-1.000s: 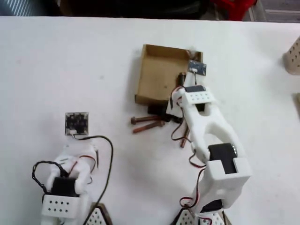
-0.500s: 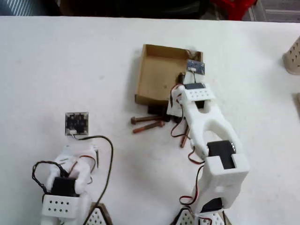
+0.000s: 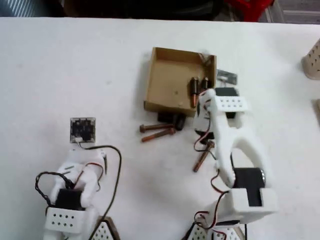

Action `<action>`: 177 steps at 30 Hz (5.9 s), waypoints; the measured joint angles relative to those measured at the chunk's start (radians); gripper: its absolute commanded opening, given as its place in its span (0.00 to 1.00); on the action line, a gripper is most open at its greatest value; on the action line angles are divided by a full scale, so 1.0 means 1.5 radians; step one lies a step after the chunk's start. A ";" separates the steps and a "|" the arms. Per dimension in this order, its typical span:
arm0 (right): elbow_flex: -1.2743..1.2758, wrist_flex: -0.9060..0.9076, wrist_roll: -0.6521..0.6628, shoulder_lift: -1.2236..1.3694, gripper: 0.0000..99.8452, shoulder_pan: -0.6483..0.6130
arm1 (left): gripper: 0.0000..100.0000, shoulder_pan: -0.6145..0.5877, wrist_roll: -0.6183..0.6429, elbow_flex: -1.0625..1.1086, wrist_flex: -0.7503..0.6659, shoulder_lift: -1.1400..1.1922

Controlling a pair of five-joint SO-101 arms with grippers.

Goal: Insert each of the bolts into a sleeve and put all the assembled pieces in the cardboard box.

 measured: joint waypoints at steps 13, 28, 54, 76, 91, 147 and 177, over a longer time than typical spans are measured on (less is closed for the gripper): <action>0.106 0.015 0.308 -0.077 0.02 0.215 | 0.03 -0.014 -0.009 0.000 -0.014 0.000; 0.343 -0.092 0.367 -0.318 0.02 0.350 | 0.03 -0.013 -0.134 -0.028 -0.012 0.000; 0.487 -0.159 0.434 -0.489 0.02 0.464 | 0.03 0.417 0.044 -0.628 0.058 0.771; 0.491 -0.159 0.459 -0.489 0.02 0.464 | 0.27 0.547 0.048 -0.877 -0.062 1.209; 0.491 -0.159 0.461 -0.489 0.02 0.464 | 0.14 0.547 0.046 -1.104 -0.048 1.436; 0.512 -0.177 0.458 -0.489 0.02 0.276 | 0.02 0.083 0.059 -0.511 -0.235 0.860; 0.513 -0.634 0.192 -0.489 0.02 -0.261 | 0.02 -0.079 0.053 -0.425 -0.316 0.843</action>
